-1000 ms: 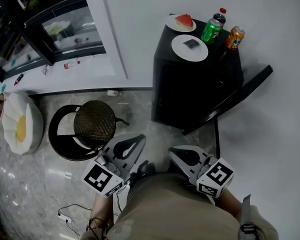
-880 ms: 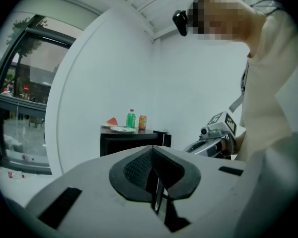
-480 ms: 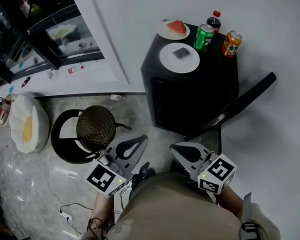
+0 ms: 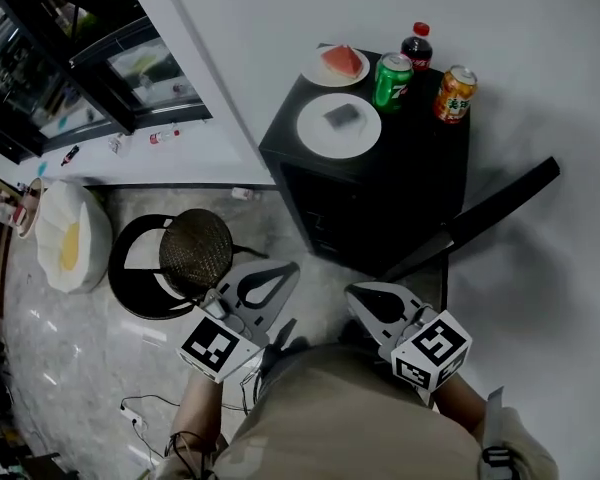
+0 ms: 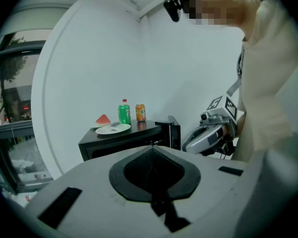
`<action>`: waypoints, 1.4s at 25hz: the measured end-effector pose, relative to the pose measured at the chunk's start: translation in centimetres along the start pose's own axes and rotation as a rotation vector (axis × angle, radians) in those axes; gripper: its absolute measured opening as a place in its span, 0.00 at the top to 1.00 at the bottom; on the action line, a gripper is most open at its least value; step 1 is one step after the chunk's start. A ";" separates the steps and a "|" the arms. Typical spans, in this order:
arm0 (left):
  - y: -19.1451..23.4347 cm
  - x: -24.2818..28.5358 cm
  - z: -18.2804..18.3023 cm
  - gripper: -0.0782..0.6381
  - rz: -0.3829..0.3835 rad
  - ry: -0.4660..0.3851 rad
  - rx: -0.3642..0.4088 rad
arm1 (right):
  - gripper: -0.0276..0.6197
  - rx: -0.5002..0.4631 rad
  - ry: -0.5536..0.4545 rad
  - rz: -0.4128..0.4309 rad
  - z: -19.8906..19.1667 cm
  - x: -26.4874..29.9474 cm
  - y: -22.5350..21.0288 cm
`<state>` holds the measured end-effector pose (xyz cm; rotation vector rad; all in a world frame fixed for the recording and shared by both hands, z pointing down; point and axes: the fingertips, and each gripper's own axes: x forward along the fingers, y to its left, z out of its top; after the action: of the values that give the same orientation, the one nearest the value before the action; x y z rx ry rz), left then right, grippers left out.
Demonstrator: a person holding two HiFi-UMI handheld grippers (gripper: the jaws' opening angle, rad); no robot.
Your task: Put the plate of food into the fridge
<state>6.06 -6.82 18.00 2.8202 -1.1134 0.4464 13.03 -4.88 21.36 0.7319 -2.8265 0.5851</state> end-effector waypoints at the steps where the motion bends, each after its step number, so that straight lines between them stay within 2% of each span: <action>1: -0.1 0.7 0.2 0.88 0.005 0.004 0.019 | 0.93 -0.002 -0.006 0.000 0.0 -0.4 -0.4; 6: 0.0 3.4 2.1 0.88 0.012 0.016 0.104 | 0.93 0.009 -0.036 0.042 0.4 -2.2 -1.4; 9: 0.4 4.5 2.7 0.88 0.007 0.042 0.184 | 0.93 0.018 -0.057 0.065 0.6 -2.9 -2.0; 14: 1.9 6.1 3.9 0.88 0.006 0.049 0.275 | 0.93 0.075 -0.065 0.066 0.3 -3.6 -3.1; 19: 3.6 7.2 3.6 0.88 -0.040 0.077 0.355 | 0.93 0.077 -0.059 0.028 0.5 -3.2 -4.0; 25: 5.5 8.6 3.6 0.88 -0.108 0.074 0.401 | 0.93 0.082 -0.053 -0.050 1.2 -2.2 -5.5; 29: 6.8 9.1 3.5 0.88 -0.146 0.081 0.441 | 0.92 0.072 -0.026 -0.066 1.3 -0.9 -5.7; 35: 8.7 9.7 4.4 0.88 -0.165 0.048 0.457 | 0.92 0.083 -0.006 -0.079 1.4 0.8 -5.9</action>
<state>7.89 -20.34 16.40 3.2286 -0.8471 0.8434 15.18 -10.54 22.27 0.8574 -2.7779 0.6923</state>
